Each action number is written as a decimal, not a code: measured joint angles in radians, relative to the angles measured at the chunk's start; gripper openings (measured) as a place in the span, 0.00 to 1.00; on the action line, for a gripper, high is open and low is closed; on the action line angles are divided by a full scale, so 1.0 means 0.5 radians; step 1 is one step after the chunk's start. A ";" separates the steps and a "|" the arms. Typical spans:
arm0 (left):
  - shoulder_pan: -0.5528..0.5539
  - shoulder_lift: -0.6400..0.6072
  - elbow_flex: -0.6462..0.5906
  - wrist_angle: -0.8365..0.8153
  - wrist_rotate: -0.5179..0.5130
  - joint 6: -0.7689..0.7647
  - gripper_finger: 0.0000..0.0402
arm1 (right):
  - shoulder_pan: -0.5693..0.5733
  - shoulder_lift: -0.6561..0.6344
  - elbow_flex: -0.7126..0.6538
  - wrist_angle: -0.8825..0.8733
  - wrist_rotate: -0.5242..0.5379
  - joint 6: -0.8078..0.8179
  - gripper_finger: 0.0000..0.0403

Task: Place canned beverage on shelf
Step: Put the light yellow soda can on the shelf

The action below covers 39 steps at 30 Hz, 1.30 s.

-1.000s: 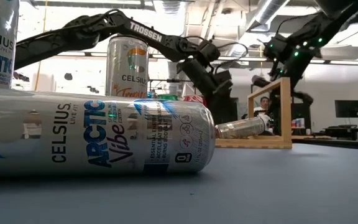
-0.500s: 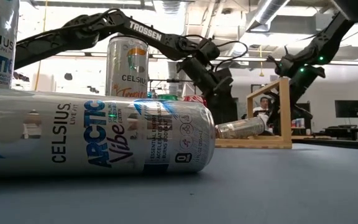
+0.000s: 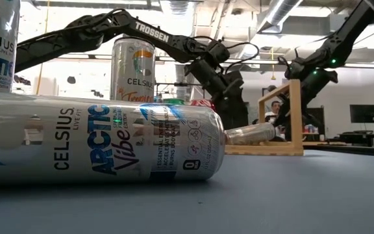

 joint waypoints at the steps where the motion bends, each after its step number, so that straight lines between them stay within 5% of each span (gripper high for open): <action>1: 0.000 0.000 0.000 -0.001 0.016 -0.005 0.73 | 0.012 0.000 -0.005 0.006 -0.050 -0.001 0.00; 15: -0.014 0.001 0.000 0.022 0.044 -0.008 0.73 | 0.101 -0.028 -0.007 0.025 -0.131 0.003 0.00; 19: -0.042 0.001 0.000 -0.024 0.196 0.059 0.73 | 0.096 -0.029 -0.007 0.035 -0.129 0.002 0.00; 27: -0.154 0.033 -0.002 -0.039 -0.250 0.189 0.73 | 0.104 -0.031 -0.004 0.055 -0.129 0.007 0.00; 30: -0.154 0.033 -0.002 -0.061 -0.389 0.026 0.73 | 0.105 -0.031 -0.004 0.056 -0.129 0.008 0.00; 39: -0.077 0.026 -0.188 -0.070 -0.150 -0.156 0.73 | 0.109 -0.031 -0.001 0.080 -0.127 -0.033 0.00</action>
